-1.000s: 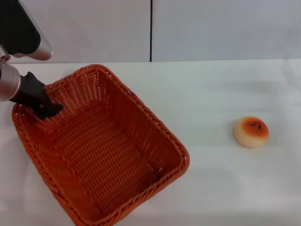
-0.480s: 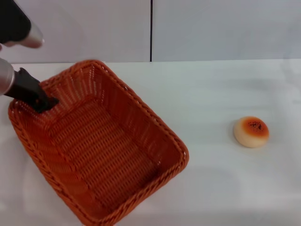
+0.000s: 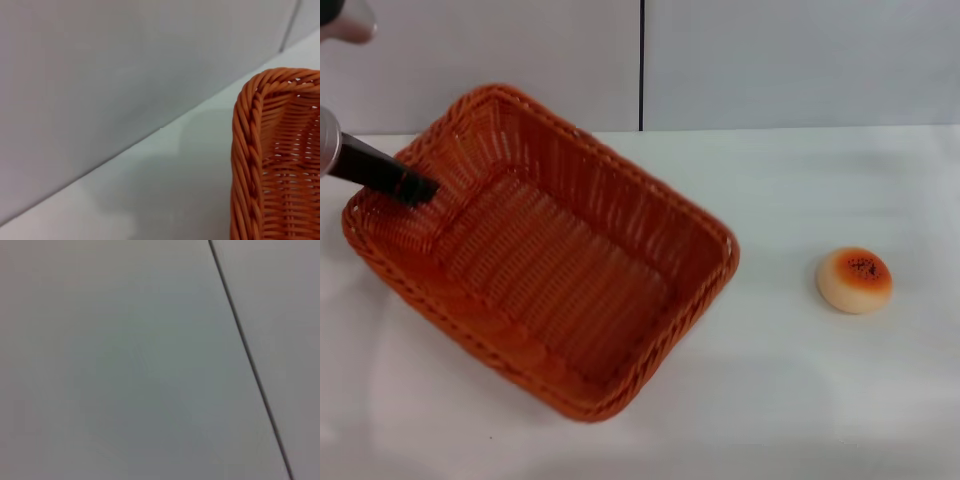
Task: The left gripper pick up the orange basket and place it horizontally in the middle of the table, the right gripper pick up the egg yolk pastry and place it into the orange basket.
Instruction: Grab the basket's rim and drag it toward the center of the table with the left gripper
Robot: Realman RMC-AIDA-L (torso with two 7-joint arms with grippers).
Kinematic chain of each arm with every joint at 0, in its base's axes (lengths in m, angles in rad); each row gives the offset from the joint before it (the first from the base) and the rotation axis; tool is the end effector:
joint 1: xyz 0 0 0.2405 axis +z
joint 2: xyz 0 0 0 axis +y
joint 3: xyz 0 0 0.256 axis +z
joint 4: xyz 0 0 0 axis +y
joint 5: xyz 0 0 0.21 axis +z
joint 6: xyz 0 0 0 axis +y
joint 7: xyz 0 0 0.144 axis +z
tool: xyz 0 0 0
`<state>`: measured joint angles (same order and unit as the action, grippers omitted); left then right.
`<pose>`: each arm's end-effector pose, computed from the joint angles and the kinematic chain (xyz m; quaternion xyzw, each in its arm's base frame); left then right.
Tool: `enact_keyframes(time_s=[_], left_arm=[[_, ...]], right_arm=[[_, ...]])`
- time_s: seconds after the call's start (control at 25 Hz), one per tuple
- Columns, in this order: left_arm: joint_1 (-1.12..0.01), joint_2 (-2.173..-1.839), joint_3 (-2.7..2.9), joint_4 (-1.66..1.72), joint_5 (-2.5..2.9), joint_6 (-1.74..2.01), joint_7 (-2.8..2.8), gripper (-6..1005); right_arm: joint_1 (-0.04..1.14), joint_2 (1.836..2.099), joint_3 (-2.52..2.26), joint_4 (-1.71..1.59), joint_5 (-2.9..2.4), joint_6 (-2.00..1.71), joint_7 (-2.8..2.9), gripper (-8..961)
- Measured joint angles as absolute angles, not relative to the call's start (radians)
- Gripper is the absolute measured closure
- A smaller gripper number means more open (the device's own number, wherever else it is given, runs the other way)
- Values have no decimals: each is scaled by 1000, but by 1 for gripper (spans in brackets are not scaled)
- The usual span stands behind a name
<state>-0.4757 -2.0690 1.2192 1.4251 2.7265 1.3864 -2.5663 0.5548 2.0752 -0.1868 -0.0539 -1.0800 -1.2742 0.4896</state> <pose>-0.2340 0.3698 0.0585 -0.8545 -0.3804 0.1359 0.3267 0.3271 0.3602 0.0445 -0.5989 0.2724 0.4180 0.6265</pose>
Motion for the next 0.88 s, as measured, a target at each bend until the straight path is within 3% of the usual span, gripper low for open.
enact_keyframes(time_s=[0.28, 0.88], left_arm=[[-515, -2067, 1146, 1439, 2727, 1473, -2751, 788], [-491, -2067, 984, 1391, 2740, 1540, -2878, 843]], right_arm=[[570, 2071, -187, -168, -1080, -1219, 545, 171], [606, 2055, -193, -197, -1085, -1177, 541, 170]])
